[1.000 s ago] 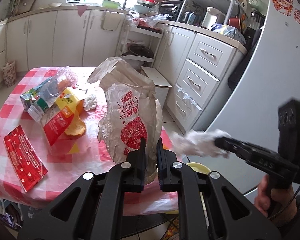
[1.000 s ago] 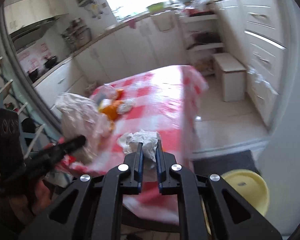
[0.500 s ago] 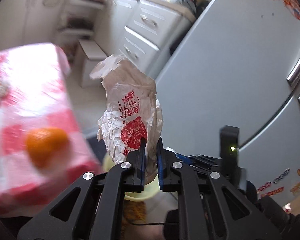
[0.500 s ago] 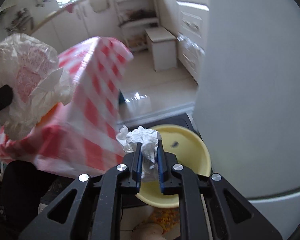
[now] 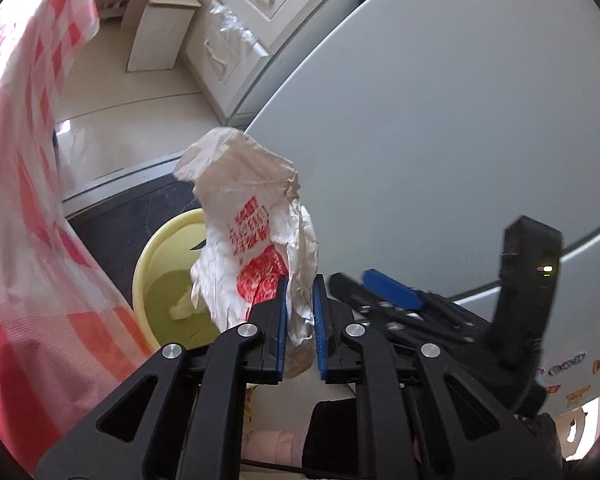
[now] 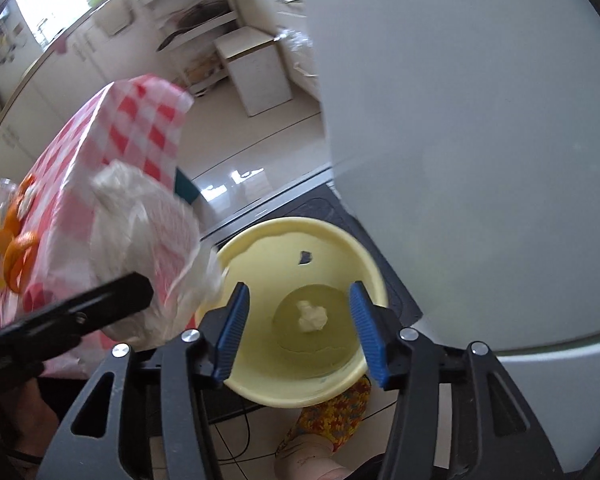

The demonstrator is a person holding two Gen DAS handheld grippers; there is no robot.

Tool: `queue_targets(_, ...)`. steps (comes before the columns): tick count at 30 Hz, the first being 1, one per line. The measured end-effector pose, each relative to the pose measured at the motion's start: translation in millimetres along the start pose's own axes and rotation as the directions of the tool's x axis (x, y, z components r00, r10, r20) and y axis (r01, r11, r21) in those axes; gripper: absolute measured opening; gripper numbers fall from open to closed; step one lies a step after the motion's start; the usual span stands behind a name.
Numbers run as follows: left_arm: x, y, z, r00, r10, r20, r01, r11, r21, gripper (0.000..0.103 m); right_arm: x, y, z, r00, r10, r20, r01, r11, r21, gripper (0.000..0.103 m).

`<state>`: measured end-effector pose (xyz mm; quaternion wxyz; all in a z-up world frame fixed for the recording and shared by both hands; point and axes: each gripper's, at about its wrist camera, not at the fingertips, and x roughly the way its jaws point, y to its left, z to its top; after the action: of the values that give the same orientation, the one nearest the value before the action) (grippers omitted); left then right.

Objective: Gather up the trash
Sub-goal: 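Carry both items to the yellow bucket and open both tools over it, then return both tools to the table and grasp the orange peel with the right tool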

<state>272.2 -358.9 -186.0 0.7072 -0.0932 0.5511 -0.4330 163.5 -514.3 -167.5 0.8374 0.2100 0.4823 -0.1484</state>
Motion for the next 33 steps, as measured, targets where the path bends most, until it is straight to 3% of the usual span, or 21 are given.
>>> queue_targets(2,3,0,2,1.0,0.01,-0.008,-0.01,1.0,-0.006,0.013,-3,-1,1,1.0,0.001,0.013,-0.001,1.0,0.008,0.053)
queue_targets(6,-1,-4,1,0.999,0.038,0.004,-0.038,0.999,0.009,0.031,-15,6,2,0.998,0.013,0.061,-0.013,1.0,-0.006,0.054)
queue_targets(17,-47,-8,-12,0.99,0.105,0.091,-0.11,0.993,0.049,0.033,-28,35,-2,0.993,0.008,0.117,0.007,0.992,-0.127,0.056)
queue_targets(33,-100,16,-24,0.965,0.184,0.189,-0.186,0.983,-0.008,0.035,-35,91,-13,0.985,0.0,0.17,0.055,0.947,-0.316,0.056)
